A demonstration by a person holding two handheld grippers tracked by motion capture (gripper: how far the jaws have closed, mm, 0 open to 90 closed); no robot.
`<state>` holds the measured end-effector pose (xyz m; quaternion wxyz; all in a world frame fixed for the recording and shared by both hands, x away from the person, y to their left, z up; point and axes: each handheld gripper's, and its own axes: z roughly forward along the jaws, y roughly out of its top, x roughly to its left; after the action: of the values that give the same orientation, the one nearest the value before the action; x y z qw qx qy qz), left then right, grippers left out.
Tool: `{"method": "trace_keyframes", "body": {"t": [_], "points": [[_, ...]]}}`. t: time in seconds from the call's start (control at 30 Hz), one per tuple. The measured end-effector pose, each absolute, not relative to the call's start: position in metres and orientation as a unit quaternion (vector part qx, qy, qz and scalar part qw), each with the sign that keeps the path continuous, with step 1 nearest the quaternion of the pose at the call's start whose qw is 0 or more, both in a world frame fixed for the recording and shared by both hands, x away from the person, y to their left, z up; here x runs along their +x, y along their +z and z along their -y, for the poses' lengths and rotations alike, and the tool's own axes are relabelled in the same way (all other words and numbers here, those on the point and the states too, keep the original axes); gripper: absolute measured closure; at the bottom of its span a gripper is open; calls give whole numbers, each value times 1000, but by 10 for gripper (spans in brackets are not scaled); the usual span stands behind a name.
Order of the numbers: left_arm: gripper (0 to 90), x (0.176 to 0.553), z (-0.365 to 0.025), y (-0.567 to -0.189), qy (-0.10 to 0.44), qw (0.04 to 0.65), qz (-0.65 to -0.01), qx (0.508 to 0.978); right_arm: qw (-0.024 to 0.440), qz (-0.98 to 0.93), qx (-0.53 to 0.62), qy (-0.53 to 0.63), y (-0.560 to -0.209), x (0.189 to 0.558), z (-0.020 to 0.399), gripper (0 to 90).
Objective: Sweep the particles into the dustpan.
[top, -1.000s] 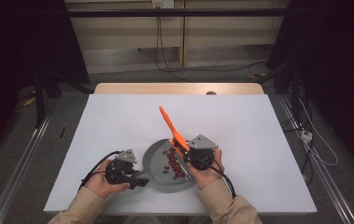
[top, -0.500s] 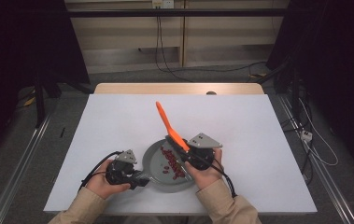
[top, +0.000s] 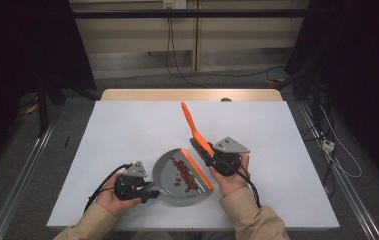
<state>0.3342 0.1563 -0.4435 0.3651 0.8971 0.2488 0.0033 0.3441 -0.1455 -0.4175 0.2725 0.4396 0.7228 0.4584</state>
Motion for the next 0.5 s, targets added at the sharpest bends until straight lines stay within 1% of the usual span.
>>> {"method": "trace_keyframes", "body": {"t": [0.23,0.5], "points": [[635,332,-159,-446,1,381,-252,890,281,-718,444,456,-416,344,155,712],[635,335,-167,-442,23,390,-276,878,287,-712,455,452,-415,345,171,713]]}}
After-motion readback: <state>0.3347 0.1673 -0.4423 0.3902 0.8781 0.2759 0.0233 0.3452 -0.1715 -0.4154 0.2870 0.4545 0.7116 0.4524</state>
